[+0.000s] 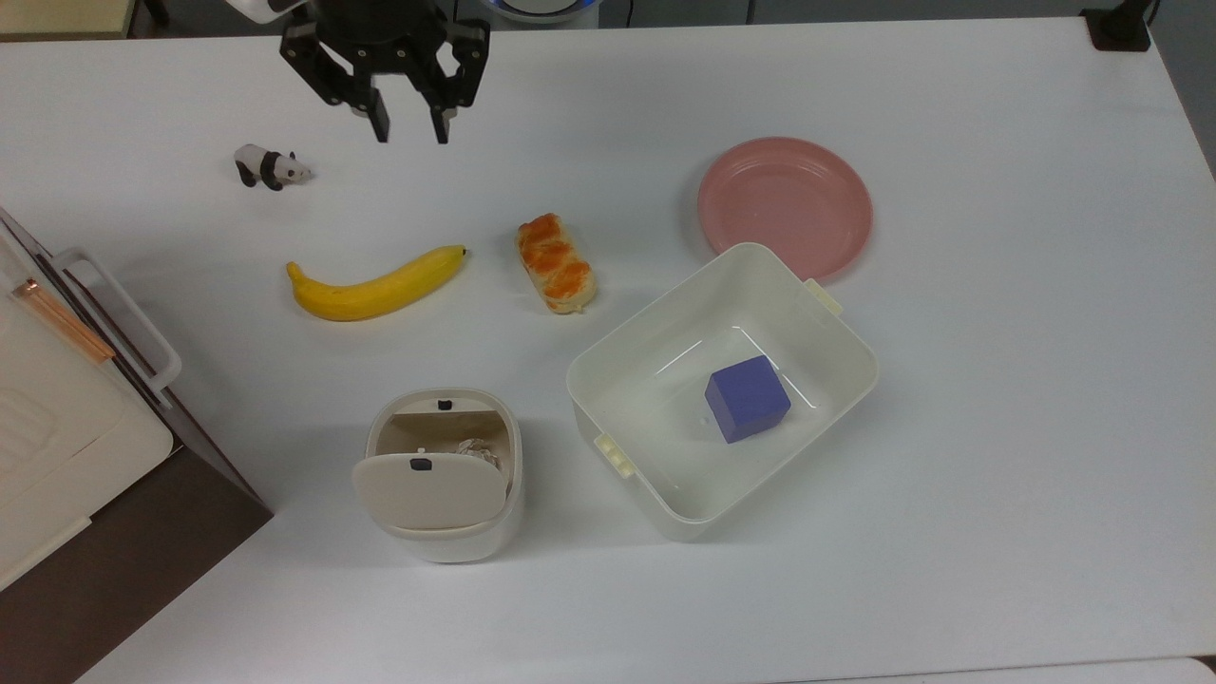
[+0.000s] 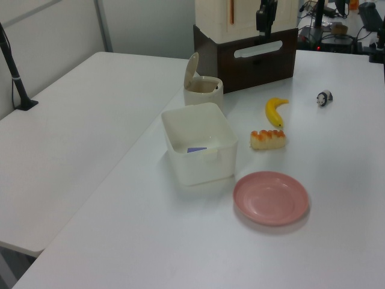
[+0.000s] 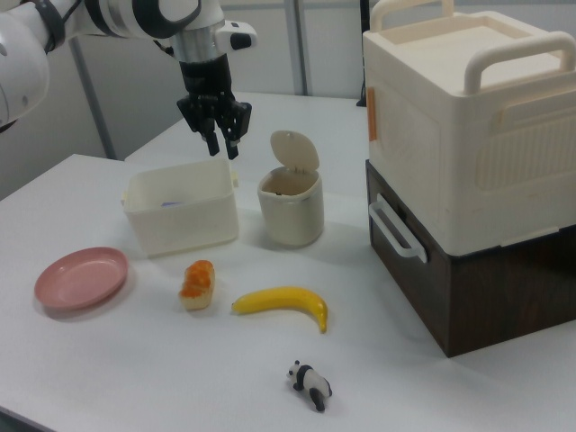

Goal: Close the trash can
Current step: 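Move the gripper down toward the open lid of the cream trash can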

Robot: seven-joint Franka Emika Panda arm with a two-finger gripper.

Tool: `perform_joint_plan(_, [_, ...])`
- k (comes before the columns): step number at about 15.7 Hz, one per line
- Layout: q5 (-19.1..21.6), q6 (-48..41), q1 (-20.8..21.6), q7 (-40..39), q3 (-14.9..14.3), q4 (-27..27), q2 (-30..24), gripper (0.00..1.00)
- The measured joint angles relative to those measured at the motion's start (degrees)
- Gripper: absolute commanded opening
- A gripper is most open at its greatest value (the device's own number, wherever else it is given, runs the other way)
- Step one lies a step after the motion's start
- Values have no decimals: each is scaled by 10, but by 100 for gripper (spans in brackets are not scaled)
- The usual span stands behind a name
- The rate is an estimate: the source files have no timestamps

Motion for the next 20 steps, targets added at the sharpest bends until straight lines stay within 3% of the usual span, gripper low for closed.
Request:
perform_joint_plan(4, [-20, 99, 16, 33, 2, -21, 11, 0])
perform_joint_plan(7, [-59, 196, 34, 149, 2, -25, 48, 0])
perform_joint_plan(10, [-74, 268, 39, 254, 2, -21, 75, 0])
perform_joint_plan(16, [-116, 346, 39, 411, 1, 11, 109, 0])
perform_joint_plan(20, [-119, 349, 42, 446, 1, 43, 120, 0])
